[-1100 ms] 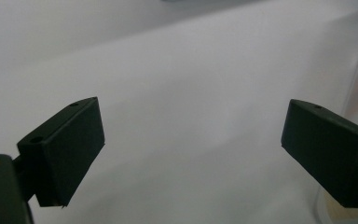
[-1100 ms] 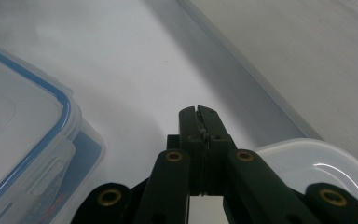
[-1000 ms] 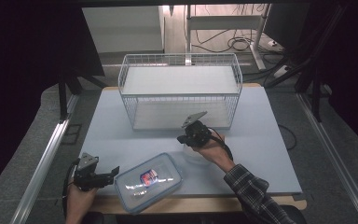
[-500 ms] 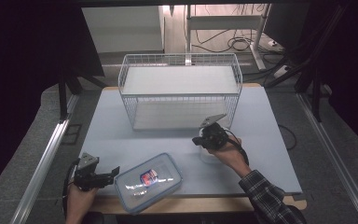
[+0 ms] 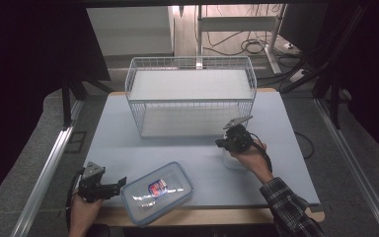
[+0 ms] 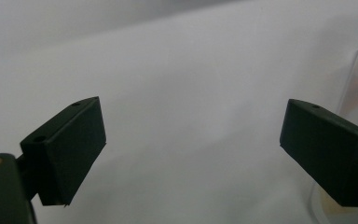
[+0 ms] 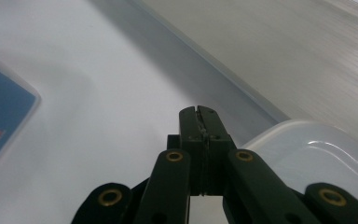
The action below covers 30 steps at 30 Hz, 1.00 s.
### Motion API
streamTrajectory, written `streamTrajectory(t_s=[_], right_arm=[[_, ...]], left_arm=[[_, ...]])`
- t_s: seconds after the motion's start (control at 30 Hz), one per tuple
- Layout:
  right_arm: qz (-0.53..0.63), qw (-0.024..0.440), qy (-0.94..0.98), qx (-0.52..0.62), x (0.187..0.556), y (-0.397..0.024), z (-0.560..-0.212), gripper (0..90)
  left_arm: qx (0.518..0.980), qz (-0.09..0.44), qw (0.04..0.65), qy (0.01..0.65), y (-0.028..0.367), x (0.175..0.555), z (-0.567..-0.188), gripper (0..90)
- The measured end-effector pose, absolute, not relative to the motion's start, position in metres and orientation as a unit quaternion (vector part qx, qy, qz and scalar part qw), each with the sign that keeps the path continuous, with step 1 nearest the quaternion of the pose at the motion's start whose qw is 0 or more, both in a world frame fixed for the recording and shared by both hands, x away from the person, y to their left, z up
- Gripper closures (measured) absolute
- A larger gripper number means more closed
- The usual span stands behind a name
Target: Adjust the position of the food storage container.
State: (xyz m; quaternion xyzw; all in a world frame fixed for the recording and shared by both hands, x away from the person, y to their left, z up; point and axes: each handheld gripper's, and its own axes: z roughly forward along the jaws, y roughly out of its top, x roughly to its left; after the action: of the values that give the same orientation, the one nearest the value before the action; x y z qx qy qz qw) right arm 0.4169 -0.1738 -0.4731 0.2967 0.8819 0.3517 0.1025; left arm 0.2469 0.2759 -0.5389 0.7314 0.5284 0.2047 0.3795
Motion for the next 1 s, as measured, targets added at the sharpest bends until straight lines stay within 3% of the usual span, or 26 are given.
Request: streamTrajectory(t_s=[0.8,1.0], right_arm=[[0.355,0.142,0.843,0.377,0.409,-0.263,-0.471,89.2],[0.353,0.159,0.840,0.381,0.404,-0.265,-0.469,88.9]], left_arm=[[0.764,0.191,0.349,0.509,0.274,0.233,-0.531,6.2],[0.756,0.187,0.353,0.518,0.278,0.221,-0.527,14.5]])
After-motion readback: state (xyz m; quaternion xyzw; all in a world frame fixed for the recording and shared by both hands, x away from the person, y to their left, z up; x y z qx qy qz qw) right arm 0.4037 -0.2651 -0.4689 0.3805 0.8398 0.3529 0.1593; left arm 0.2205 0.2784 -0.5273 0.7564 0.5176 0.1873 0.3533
